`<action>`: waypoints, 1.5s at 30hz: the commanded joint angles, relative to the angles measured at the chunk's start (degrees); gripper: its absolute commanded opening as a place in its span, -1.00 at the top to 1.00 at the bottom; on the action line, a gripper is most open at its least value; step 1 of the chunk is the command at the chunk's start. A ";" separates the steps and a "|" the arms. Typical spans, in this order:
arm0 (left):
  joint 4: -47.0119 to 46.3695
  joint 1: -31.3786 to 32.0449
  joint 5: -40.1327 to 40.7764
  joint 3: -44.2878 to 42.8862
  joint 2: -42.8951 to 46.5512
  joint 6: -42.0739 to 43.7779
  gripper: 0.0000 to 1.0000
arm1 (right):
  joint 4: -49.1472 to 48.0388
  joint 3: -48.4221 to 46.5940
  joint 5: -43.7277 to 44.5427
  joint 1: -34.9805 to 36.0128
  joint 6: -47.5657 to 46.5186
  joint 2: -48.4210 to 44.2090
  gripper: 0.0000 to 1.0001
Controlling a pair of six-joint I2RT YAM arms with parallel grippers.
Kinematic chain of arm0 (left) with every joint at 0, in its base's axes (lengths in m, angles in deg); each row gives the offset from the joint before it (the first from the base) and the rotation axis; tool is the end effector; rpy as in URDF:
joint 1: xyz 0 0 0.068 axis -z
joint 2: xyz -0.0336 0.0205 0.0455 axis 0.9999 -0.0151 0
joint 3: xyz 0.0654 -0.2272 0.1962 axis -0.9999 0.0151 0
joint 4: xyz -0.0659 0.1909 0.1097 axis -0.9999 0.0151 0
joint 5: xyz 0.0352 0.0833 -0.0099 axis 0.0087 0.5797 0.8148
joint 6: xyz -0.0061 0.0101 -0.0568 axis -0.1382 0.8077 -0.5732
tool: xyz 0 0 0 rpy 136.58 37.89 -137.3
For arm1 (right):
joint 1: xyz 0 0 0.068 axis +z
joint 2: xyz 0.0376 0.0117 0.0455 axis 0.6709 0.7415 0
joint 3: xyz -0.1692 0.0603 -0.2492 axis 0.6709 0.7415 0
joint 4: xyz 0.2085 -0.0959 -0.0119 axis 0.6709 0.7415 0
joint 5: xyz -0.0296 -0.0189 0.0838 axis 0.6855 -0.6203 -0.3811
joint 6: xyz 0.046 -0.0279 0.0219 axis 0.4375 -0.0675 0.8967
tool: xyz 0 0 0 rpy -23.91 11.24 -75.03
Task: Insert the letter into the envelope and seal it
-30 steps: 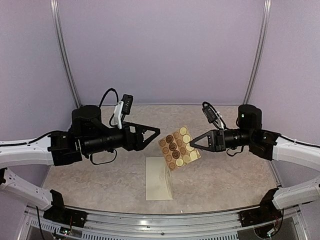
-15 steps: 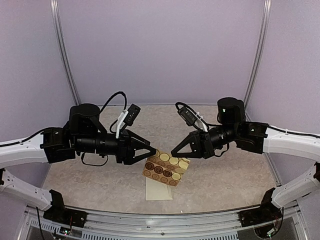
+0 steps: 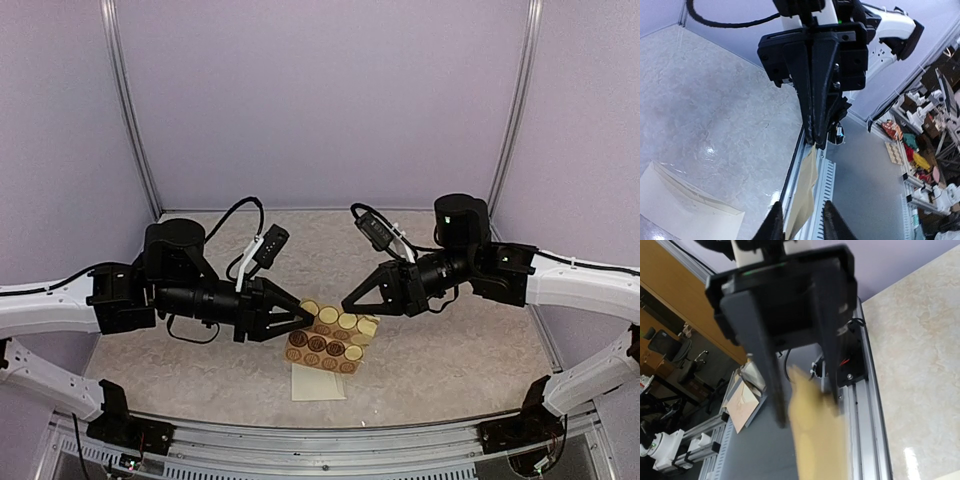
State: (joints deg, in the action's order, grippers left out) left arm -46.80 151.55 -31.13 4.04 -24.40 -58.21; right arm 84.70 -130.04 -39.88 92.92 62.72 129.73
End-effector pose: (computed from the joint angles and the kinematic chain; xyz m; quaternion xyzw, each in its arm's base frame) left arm 0.0885 -0.2040 0.3587 0.3759 0.7031 -0.5102 0.3226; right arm 0.1305 0.2132 0.3613 -0.3985 0.6528 0.6209 0.1718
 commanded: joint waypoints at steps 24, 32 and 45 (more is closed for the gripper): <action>-16.68 1.33 -0.11 6.99 6.95 -9.63 1.00 | -15.72 7.94 0.64 2.74 6.69 -3.67 -0.02; -16.47 1.34 0.03 7.25 6.73 -9.87 1.00 | -16.43 7.94 0.29 2.82 7.24 -3.08 0.51; -15.93 1.72 -0.74 7.34 4.78 -10.35 0.34 | -17.37 7.76 1.20 2.96 7.81 -2.84 1.00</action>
State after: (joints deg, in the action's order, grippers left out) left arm -62.32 152.66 -31.32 11.32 -18.48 -68.55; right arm 69.10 -122.28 -38.79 95.35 70.39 126.64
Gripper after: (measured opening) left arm 0.329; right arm 0.002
